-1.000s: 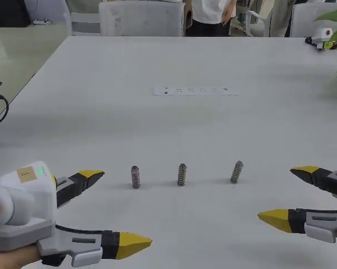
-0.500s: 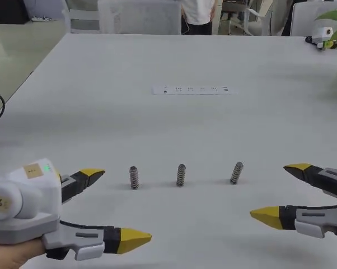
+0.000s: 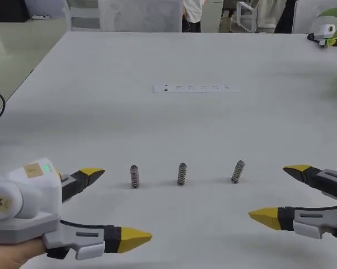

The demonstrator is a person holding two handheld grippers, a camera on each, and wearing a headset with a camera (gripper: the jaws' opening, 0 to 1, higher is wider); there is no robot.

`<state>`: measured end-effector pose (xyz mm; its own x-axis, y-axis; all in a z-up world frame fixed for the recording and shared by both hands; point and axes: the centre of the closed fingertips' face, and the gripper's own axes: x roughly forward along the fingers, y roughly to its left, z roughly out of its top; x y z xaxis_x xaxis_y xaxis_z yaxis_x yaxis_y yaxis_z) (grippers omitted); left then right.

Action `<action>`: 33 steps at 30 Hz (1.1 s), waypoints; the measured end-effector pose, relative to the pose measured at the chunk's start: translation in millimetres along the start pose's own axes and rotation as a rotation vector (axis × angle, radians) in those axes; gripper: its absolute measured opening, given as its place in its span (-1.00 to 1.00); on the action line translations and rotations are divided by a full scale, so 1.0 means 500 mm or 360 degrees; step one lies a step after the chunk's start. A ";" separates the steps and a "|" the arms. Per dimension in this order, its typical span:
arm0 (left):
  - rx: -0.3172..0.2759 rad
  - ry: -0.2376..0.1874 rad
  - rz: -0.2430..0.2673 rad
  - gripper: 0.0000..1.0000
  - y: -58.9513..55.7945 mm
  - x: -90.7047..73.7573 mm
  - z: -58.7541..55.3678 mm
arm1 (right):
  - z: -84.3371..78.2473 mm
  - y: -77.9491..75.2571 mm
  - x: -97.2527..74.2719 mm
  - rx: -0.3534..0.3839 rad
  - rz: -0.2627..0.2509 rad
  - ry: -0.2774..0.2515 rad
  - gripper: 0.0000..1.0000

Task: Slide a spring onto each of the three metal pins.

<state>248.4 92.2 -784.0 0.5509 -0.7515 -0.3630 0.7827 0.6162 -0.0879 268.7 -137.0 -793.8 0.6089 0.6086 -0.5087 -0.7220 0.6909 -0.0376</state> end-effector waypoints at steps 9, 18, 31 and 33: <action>-0.0003 0.0008 -0.0009 0.96 -0.005 0.001 0.000 | 0.001 -0.001 0.001 0.0014 -0.0012 -0.0006 0.62; -0.0005 0.0012 -0.0011 0.96 -0.006 0.002 -0.001 | -0.003 -0.002 0.002 0.0020 -0.0015 0.0001 0.62; -0.0012 0.0004 -0.0010 0.96 -0.006 0.002 -0.002 | -0.003 0.002 0.005 0.0011 -0.0015 0.0008 0.62; -0.0012 0.0006 -0.0010 0.96 -0.006 0.003 -0.003 | -0.003 0.002 0.005 0.0013 -0.0014 0.0010 0.61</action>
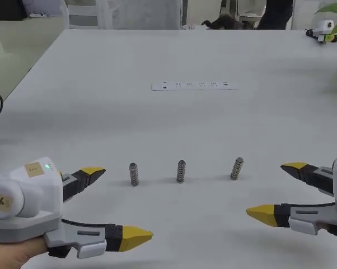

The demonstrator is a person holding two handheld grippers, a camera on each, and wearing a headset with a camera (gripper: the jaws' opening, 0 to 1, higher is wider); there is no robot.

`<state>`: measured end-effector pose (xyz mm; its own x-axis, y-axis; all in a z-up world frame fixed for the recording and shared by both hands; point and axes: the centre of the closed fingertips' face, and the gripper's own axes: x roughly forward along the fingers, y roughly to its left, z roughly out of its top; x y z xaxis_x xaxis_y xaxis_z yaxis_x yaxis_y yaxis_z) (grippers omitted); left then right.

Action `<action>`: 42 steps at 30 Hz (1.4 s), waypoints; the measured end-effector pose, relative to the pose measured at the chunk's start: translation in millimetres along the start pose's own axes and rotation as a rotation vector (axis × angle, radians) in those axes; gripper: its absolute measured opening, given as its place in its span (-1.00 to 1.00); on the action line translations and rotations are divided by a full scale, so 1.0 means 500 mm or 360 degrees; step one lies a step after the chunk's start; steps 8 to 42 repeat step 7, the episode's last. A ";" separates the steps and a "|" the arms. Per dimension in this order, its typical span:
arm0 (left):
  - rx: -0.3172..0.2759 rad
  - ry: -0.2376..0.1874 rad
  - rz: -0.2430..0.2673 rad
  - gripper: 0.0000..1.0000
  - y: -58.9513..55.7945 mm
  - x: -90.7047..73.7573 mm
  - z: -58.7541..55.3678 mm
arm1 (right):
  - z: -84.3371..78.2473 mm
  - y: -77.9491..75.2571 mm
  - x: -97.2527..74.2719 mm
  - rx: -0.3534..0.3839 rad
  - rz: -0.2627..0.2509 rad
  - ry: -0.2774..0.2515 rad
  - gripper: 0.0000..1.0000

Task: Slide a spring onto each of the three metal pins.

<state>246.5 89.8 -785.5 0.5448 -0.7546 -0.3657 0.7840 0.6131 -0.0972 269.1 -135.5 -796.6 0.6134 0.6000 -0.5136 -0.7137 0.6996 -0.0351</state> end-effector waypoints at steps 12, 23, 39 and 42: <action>-0.0003 -0.0004 0.0002 0.96 0.001 0.000 0.000 | 0.001 -0.003 0.001 -0.0003 -0.0002 0.0004 0.61; -0.0003 -0.0004 0.0002 0.96 0.001 0.000 0.000 | 0.001 -0.003 0.001 -0.0003 -0.0002 0.0004 0.61; -0.0003 -0.0004 0.0002 0.96 0.001 0.000 0.000 | 0.001 -0.003 0.001 -0.0003 -0.0002 0.0004 0.61; -0.0003 -0.0004 0.0002 0.96 0.001 0.000 0.000 | 0.001 -0.003 0.001 -0.0003 -0.0002 0.0004 0.61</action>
